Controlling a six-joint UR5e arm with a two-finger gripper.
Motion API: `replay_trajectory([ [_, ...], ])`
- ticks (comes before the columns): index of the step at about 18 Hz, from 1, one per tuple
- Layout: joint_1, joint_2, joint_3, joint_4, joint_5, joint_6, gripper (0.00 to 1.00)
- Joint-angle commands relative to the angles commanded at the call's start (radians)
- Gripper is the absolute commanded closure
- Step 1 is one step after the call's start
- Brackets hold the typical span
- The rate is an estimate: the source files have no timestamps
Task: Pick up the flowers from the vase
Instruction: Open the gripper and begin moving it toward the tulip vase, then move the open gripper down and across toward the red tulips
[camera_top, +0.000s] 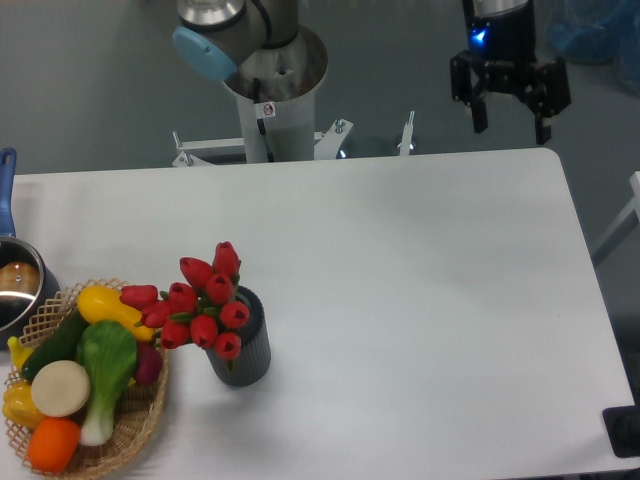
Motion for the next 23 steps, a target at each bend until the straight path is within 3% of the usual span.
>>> replay_trajectory([
  [4,0.000,0.002,-0.022,0.012,-0.101,-0.154,0.00],
  [10,-0.006,-0.003,-0.052,0.083,-0.226,-0.327,0.00],
  [16,-0.015,-0.011,-0.089,0.091,-0.336,-0.335,0.00],
  [21,-0.020,-0.038,-0.098,0.091,-0.545,-0.336,0.00],
  [23,-0.032,-0.044,-0.098,0.089,-0.571,-0.338,0.00],
])
